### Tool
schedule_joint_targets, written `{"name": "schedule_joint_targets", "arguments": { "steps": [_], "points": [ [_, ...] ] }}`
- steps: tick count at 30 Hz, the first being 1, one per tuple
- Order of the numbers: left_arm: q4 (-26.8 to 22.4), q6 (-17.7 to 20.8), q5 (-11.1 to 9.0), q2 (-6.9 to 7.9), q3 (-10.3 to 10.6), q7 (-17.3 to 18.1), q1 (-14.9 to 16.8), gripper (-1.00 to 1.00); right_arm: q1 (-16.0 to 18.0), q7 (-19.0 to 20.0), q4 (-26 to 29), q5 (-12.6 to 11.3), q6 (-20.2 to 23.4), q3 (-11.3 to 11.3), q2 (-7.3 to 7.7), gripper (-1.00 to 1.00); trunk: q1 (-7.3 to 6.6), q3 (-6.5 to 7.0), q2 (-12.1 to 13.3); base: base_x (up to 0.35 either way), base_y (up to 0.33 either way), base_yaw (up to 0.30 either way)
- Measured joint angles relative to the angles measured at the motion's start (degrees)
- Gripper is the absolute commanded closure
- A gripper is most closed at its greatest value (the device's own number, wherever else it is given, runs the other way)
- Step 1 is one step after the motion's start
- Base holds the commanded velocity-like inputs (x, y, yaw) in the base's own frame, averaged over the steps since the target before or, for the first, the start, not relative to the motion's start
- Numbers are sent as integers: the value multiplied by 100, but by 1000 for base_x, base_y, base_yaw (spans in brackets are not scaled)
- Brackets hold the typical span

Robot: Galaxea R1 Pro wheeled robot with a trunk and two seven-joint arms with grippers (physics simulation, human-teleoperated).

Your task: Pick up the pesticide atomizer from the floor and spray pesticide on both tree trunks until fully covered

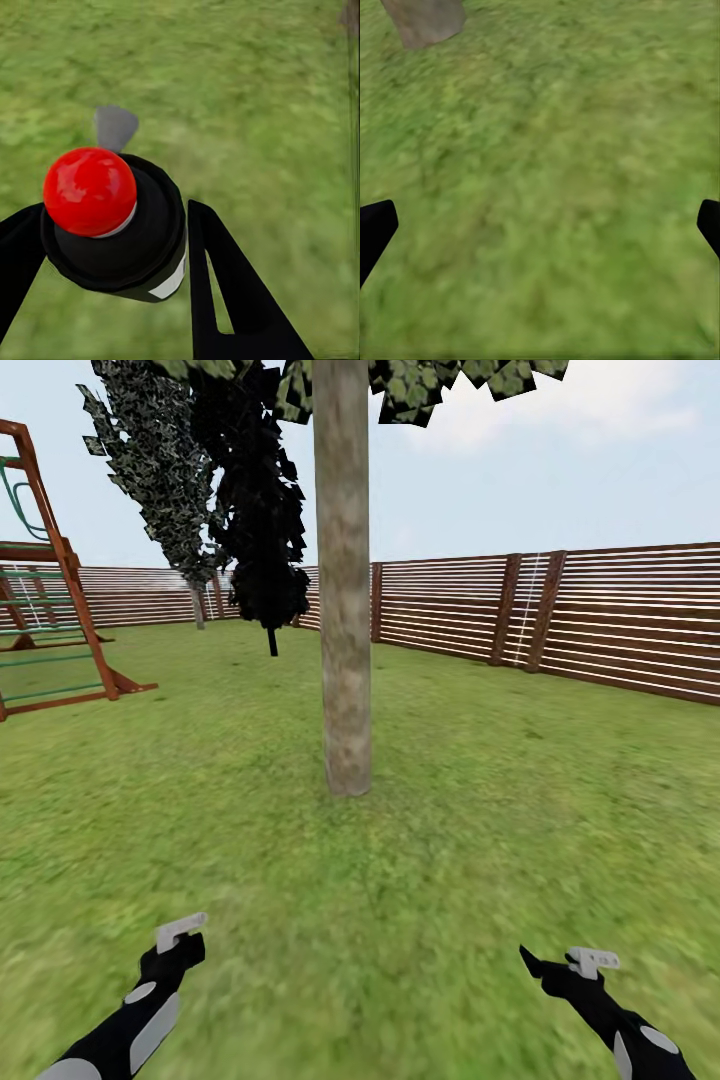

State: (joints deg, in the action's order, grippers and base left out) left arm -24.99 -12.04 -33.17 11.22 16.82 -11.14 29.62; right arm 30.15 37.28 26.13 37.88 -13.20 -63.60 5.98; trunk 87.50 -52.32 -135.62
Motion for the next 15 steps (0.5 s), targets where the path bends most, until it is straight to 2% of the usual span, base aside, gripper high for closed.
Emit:
{"name": "schedule_joint_targets", "arguments": {
  "steps": [1, 3, 4, 6, 7, 9, 10, 11, 13, 15],
  "points": [
    [-16, 0, 5, 113, 369, 149, 2, 100, 0, 1, -2, 3, 14, -2, 0, -100, 0, 0, 0, 0, 0, 0],
    [-38, 11, 11, 242, 809, 501, 29, 100, 0, 3, 50, 12, 105, -2, 10, -100, 0, 0, 0, 0, 0, 0],
    [-49, 19, 16, 283, 979, 726, 88, 100, 1, 14, 247, 12, 258, -1, 10, -100, 0, 1, 0, 0, 0, 0],
    [-57, 24, 51, 362, 1116, 1118, 169, 100, 2, 81, 801, 13, 466, 13, 7, -100, 0, 1, 0, 0, 0, 0],
    [-58, 25, 217, 424, 1153, 1344, 190, 100, 1, 145, 1076, 22, 519, 59, -12, -100, 0, 0, 0, 0, 0, 0],
    [-54, 31, 1004, 494, 1180, 1966, 205, 100, 1, 241, 1568, 28, 559, 212, -34, -100, 0, 0, 0, 0, 0, 0],
    [-50, 36, 1324, 507, 1179, 2303, 207, 100, 1, 289, 1694, 31, 562, 285, -39, -100, 0, 0, 0, 0, 0, 0],
    [-47, 38, 1458, 512, 1175, 2524, 208, 100, 0, 305, 1742, 37, 563, 318, -46, -100, 0, 0, 0, 0, 0, 0],
    [-42, 182, 1605, 545, 1174, 2981, 209, 100, 0, 311, 1791, 56, 563, 355, -55, -100, 0, 0, 0, 0, 0, 0],
    [-67, 705, 1683, 668, 1167, 3556, 213, 100, 0, 323, 1814, 110, 573, 461, -60, -100, 0, 0, 0, 0, 0, 0]
  ]
}}
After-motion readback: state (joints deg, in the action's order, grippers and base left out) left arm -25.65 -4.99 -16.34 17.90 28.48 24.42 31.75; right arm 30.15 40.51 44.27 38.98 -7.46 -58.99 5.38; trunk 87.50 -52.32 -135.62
